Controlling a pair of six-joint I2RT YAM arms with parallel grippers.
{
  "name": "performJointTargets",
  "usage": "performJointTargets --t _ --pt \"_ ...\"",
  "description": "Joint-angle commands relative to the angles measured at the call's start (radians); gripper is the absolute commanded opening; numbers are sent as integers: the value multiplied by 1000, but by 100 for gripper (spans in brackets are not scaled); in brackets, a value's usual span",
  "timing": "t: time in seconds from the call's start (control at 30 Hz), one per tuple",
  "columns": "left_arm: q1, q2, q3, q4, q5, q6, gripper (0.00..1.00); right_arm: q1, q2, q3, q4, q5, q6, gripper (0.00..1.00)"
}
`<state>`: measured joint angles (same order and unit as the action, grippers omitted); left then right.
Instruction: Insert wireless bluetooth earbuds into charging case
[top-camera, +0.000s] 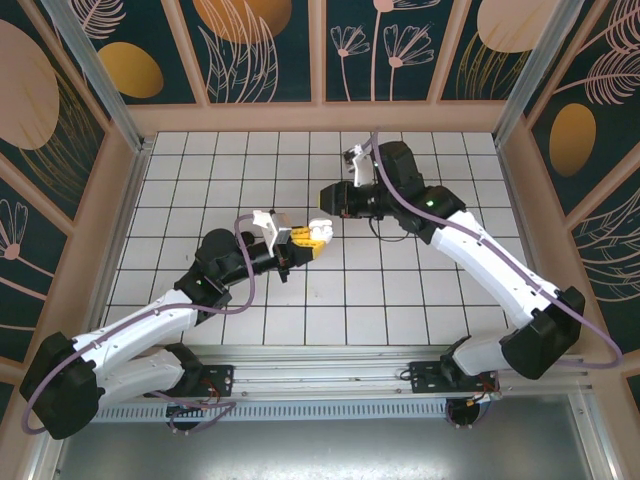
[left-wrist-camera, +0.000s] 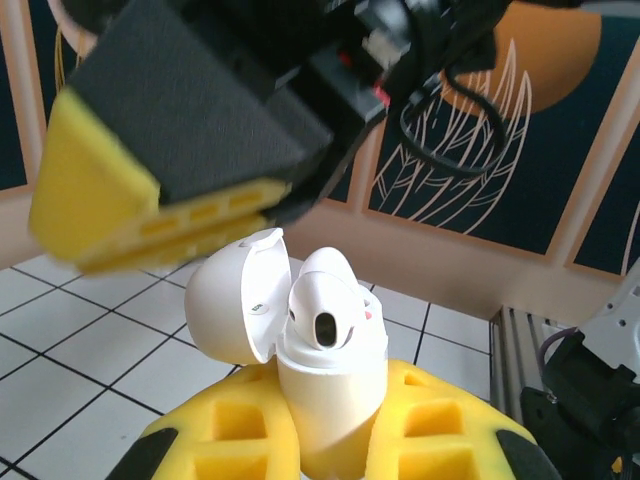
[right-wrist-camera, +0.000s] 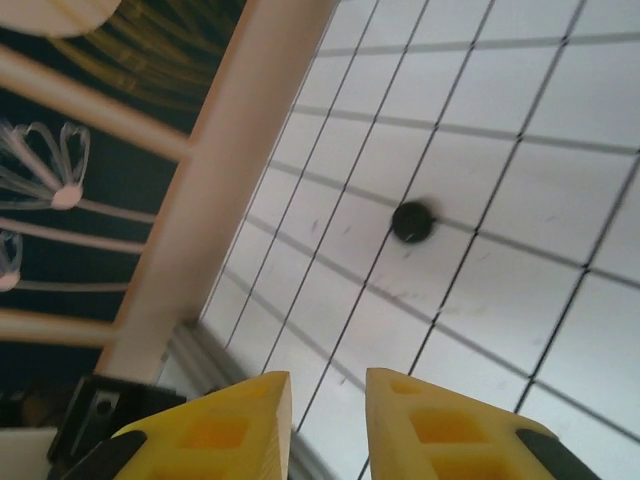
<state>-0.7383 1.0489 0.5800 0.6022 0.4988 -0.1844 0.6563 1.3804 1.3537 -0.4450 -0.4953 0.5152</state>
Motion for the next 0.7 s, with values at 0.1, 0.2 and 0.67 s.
performJointTargets --t 0.1,0.2,0.67 --pt "13 13 30 57 -2 -3 0 12 -40 -67 112 -222 49 17" --pt "32 16 8 86 -4 -36 0 18 -96 -103 128 -225 43 16" --pt "86 128 -5 41 -51 -156 0 2 -219 -151 44 100 -5 23"
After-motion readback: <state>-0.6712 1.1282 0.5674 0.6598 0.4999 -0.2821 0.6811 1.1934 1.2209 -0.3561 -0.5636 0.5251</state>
